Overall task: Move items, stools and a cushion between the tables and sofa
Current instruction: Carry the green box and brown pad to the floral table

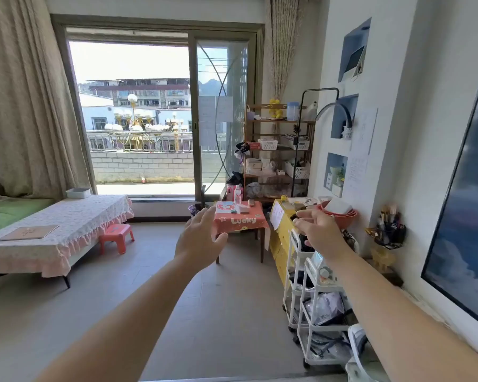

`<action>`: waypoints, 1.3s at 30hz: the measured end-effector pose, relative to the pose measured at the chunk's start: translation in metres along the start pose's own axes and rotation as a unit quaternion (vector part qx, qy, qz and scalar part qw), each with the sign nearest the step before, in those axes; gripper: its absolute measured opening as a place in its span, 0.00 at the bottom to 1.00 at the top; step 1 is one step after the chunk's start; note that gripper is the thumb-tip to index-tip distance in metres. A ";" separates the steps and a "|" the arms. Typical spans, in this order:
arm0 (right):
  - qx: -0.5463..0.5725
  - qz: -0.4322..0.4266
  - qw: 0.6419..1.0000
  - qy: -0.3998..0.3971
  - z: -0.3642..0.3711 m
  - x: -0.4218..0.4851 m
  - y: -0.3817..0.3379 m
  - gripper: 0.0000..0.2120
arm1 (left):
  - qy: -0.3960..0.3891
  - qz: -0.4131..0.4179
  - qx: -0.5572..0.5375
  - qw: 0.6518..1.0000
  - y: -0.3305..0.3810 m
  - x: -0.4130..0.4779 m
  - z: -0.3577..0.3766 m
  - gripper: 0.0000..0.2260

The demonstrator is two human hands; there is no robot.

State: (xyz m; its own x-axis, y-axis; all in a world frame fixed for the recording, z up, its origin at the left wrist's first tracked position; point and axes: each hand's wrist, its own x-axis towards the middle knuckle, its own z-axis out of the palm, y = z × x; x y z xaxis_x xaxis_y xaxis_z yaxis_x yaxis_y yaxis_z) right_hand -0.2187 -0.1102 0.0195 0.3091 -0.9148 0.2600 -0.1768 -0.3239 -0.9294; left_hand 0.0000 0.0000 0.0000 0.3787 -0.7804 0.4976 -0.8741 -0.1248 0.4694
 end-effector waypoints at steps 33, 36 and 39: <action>-0.055 0.081 0.995 0.000 0.167 0.427 0.141 0.07 | -0.054 -0.104 -0.072 0.990 -0.203 0.400 0.206 0.28; -0.041 0.073 0.996 -0.008 0.174 0.481 0.162 0.08 | -0.046 -0.103 -0.059 0.992 -0.212 0.441 0.232 0.25; -0.033 0.075 0.996 -0.025 0.177 0.536 0.175 0.08 | -0.041 -0.110 -0.055 0.992 -0.213 0.490 0.250 0.24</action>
State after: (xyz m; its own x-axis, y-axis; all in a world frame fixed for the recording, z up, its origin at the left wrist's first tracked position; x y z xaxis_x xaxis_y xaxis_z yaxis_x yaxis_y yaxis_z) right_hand 0.0815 -0.6140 -0.0502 0.3203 -0.9416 0.1041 -0.2861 -0.2009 -0.9369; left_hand 0.2954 -0.5091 -0.0382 0.5264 -0.7895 0.3156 -0.7330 -0.2334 0.6389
